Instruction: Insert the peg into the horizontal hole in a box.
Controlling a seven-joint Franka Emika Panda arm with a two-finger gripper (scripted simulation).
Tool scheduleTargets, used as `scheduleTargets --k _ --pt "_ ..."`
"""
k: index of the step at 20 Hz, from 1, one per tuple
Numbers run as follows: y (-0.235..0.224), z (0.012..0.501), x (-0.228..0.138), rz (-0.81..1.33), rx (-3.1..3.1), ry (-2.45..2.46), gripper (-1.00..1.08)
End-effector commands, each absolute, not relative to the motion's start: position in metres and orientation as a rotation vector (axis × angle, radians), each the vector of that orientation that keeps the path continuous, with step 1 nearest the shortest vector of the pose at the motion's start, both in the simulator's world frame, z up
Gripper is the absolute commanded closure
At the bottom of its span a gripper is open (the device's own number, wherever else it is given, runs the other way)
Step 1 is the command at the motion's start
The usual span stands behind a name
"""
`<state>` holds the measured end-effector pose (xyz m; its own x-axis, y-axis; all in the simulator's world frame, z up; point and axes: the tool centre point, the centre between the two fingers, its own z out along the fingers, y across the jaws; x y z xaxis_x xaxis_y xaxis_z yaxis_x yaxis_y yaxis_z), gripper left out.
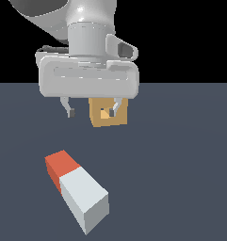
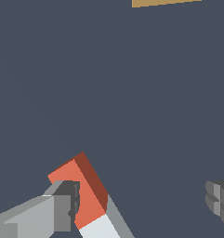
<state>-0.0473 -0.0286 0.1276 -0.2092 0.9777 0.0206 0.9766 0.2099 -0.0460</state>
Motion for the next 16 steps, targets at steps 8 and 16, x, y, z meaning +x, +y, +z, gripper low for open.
scheduleTargets --k 8,16 --pt "-0.071 0.109 -0.056 0.025 -1.725 -2.590 -0.92" --pt "-0.108 0.093 -0.056 0.015 -1.526 -2.726 -0.92"
